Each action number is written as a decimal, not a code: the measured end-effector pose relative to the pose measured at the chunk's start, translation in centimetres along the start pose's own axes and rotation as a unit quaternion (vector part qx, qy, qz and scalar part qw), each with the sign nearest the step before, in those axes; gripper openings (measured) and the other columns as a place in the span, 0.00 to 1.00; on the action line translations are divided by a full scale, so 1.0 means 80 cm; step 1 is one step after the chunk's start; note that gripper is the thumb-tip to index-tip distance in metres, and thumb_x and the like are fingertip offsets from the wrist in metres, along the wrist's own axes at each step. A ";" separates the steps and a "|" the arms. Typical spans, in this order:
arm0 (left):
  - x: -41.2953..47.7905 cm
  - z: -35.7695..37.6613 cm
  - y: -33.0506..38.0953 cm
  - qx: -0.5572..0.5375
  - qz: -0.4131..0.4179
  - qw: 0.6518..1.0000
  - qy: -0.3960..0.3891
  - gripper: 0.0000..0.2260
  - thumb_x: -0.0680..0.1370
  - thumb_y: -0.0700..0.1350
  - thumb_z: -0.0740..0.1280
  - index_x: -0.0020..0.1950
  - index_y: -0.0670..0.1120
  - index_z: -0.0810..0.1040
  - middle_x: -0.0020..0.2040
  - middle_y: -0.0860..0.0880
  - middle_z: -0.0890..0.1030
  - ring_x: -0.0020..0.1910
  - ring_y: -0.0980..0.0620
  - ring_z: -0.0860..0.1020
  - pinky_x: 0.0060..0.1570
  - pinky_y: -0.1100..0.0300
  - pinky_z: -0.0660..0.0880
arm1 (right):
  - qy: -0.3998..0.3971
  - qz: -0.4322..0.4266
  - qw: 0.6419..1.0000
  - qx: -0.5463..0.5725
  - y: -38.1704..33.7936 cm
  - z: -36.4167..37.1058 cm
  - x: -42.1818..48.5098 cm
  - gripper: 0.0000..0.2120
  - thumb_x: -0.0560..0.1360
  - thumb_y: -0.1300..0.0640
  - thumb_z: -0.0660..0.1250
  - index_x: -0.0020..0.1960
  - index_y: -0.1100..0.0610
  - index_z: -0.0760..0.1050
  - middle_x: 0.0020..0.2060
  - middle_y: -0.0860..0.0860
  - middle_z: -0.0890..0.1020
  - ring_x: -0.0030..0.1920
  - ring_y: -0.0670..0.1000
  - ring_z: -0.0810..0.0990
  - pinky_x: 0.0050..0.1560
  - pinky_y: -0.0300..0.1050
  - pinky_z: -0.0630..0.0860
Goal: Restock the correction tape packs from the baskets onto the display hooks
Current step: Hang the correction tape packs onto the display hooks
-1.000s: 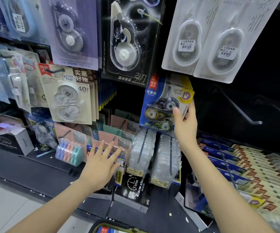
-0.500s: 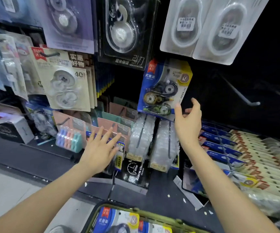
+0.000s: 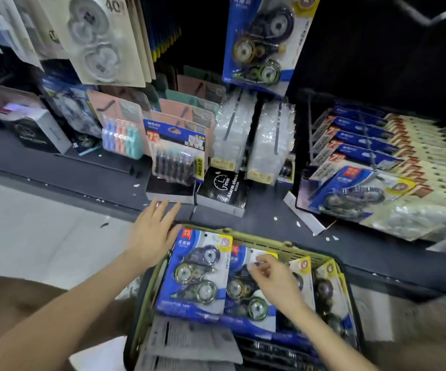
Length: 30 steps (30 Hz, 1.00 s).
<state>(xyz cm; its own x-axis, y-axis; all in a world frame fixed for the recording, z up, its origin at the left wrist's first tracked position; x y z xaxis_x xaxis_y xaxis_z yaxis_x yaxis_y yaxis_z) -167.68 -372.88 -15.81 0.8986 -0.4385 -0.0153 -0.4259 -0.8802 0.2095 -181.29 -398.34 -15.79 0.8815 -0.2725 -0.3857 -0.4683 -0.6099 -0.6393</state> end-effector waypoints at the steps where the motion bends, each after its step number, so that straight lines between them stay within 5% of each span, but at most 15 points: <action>1: -0.018 0.018 -0.006 -0.017 -0.016 0.999 -0.024 0.34 0.83 0.61 0.42 0.69 0.38 0.75 0.65 0.34 0.77 0.65 0.31 0.74 0.60 0.39 0.75 | -0.017 0.009 1.000 0.007 0.000 0.017 -0.002 0.19 0.78 0.47 0.67 0.62 0.60 0.76 0.39 0.45 0.78 0.44 0.48 0.78 0.47 0.43 0.72; 6: -0.087 0.064 -0.006 -0.158 -0.170 0.972 -0.045 0.33 0.82 0.62 0.48 0.78 0.40 0.60 0.74 0.38 0.69 0.73 0.35 0.65 0.71 0.41 0.64 | -0.048 0.080 0.995 0.034 -0.019 0.086 0.004 0.35 0.74 0.38 0.68 0.72 0.60 0.67 0.56 0.52 0.81 0.58 0.54 0.79 0.49 0.45 0.72; 11: -0.109 0.080 0.008 -0.231 -0.198 0.950 -0.076 0.29 0.83 0.53 0.55 0.80 0.42 0.51 0.78 0.41 0.61 0.75 0.44 0.62 0.73 0.50 0.61 | -0.006 0.107 0.994 0.024 -0.027 0.107 -0.002 0.21 0.74 0.44 0.72 0.55 0.57 0.70 0.45 0.50 0.79 0.44 0.51 0.76 0.40 0.45 0.67; 15: -0.107 0.073 0.006 -0.282 -0.208 0.930 -0.113 0.32 0.83 0.56 0.56 0.81 0.44 0.48 0.78 0.43 0.60 0.75 0.45 0.61 0.73 0.50 0.61 | -0.027 0.110 0.964 0.242 -0.032 0.112 -0.003 0.10 0.73 0.59 0.74 0.45 0.56 0.73 0.46 0.54 0.83 0.47 0.55 0.81 0.48 0.52 0.78; 18: -0.105 0.060 0.004 -0.316 -0.226 0.913 -0.124 0.40 0.75 0.71 0.56 0.78 0.45 0.57 0.74 0.44 0.65 0.74 0.44 0.63 0.72 0.46 0.63 | -0.055 0.087 0.930 0.354 -0.044 0.101 -0.012 0.10 0.74 0.67 0.71 0.43 0.57 0.71 0.42 0.56 0.83 0.42 0.54 0.81 0.46 0.51 0.79; 20: -0.103 0.042 0.011 -0.388 -0.239 0.886 -0.080 0.36 0.68 0.73 0.61 0.68 0.51 0.70 0.64 0.48 0.75 0.64 0.46 0.74 0.64 0.46 0.71 | -0.068 0.068 0.919 0.383 -0.049 0.087 -0.021 0.10 0.75 0.68 0.70 0.43 0.57 0.71 0.38 0.53 0.83 0.37 0.49 0.80 0.38 0.42 0.76; 21: -0.102 0.032 0.017 -0.462 -0.251 0.849 -0.058 0.32 0.66 0.70 0.67 0.63 0.53 0.73 0.59 0.49 0.79 0.59 0.46 0.78 0.59 0.46 0.75 | -0.074 0.060 0.910 0.404 -0.051 0.078 -0.026 0.10 0.75 0.69 0.70 0.44 0.58 0.71 0.37 0.52 0.83 0.36 0.49 0.81 0.36 0.39 0.75; 24: -0.098 0.017 0.039 -0.687 -0.293 0.661 -0.074 0.28 0.64 0.47 0.78 0.63 0.47 0.76 0.56 0.42 0.83 0.49 0.42 0.83 0.54 0.44 0.78 | -0.097 0.034 0.897 0.429 -0.055 0.048 -0.040 0.08 0.74 0.69 0.70 0.49 0.61 0.73 0.40 0.54 0.85 0.39 0.51 0.83 0.40 0.42 0.78; 25: -0.097 0.008 0.042 -0.710 -0.289 0.637 -0.079 0.26 0.65 0.40 0.77 0.63 0.43 0.77 0.54 0.40 0.84 0.46 0.42 0.83 0.51 0.46 0.79 | -0.113 0.030 0.899 0.421 -0.056 0.040 -0.046 0.08 0.75 0.68 0.70 0.51 0.61 0.73 0.41 0.54 0.85 0.40 0.51 0.83 0.41 0.42 0.79; 27: -0.093 -0.013 0.038 -0.700 -0.286 0.653 -0.040 0.21 0.69 0.32 0.74 0.61 0.40 0.77 0.48 0.42 0.85 0.40 0.46 0.84 0.42 0.52 0.81 | -0.164 0.025 0.916 0.365 -0.049 0.039 -0.061 0.12 0.74 0.64 0.72 0.56 0.58 0.74 0.44 0.53 0.85 0.41 0.47 0.84 0.43 0.41 0.81; 30: -0.082 -0.047 0.012 -0.665 -0.288 0.686 0.060 0.16 0.74 0.32 0.70 0.60 0.42 0.75 0.47 0.46 0.84 0.38 0.51 0.83 0.38 0.57 0.81 | -0.278 -0.011 0.943 0.183 -0.031 0.066 -0.090 0.23 0.70 0.54 0.77 0.62 0.48 0.73 0.57 0.47 0.81 0.56 0.44 0.80 0.60 0.41 0.77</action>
<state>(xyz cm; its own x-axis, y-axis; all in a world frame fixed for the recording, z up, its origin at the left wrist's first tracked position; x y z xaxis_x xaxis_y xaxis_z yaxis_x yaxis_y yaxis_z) -173.57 -370.13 -11.84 0.9140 0.0011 -0.4056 0.4042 0.0793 0.9112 -186.77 -390.98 -14.95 0.7708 0.2314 -0.5936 -0.5292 -0.2862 -0.7988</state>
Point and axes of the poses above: each hand's wrist, its own x-axis towards the middle knuckle, its own z-axis out of the palm, y = z × x, the point moved 4 cm from there along x, towards the middle knuckle
